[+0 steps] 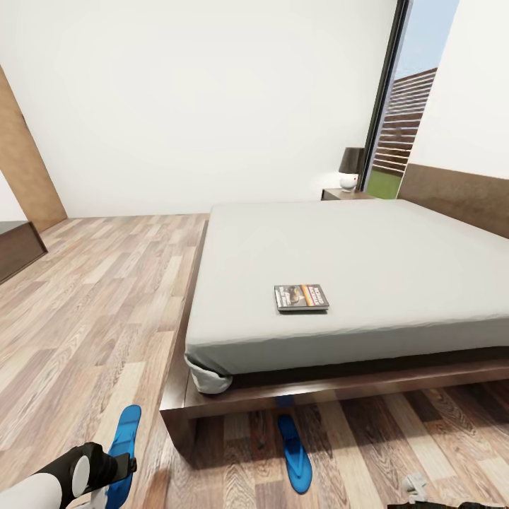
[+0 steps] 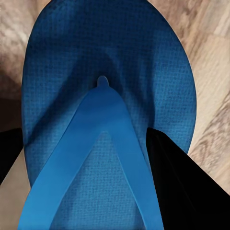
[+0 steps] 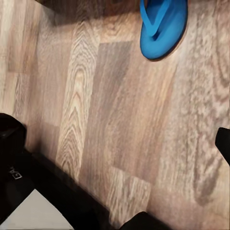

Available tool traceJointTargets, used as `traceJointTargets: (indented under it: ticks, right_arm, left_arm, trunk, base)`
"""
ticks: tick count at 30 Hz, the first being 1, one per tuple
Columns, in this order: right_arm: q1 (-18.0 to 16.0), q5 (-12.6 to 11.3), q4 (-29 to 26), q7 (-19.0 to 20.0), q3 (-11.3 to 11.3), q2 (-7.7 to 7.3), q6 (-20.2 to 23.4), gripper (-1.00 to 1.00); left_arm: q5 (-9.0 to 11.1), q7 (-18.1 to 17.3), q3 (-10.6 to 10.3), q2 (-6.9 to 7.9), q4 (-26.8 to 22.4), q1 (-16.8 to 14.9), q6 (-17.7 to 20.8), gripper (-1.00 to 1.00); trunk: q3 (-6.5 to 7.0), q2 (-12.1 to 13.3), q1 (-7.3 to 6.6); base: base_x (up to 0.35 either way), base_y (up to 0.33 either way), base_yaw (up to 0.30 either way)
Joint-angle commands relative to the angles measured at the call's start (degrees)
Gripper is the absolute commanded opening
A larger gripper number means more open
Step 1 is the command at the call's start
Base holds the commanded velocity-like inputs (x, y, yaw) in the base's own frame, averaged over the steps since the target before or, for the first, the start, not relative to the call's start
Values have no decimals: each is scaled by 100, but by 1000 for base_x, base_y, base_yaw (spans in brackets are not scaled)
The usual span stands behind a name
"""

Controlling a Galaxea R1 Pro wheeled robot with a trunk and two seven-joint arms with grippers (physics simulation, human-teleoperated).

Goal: In the bedroom, move the book from the bed onto either nightstand, and place the two sandals side by side next to the bed.

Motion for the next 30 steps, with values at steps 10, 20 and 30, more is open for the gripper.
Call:
traceJointTargets:
  ticks: [10, 20, 30]
  right_arm:
    - [-45, -50, -234, 1039, 29, -264, 89, 100]
    - [-48, -45, -375, 1160, -672, -303, 71, 100]
    - [-62, -52, -707, 1398, -852, -310, 97, 100]
  left_arm:
    - [-11, -22, 30, 4, -9, 2, -39, -100]
    - [-11, -27, 71, 16, -8, 1, -46, -100]
    - [-11, -28, 73, 12, -8, 1, -48, -100]
  trunk:
    - [-72, -6, 7]
    - [-183, -13, 19]
    - [-404, -26, 45]
  base:
    - [0, 0, 0]
    - [0, 0, 0]
    - [0, 0, 0]
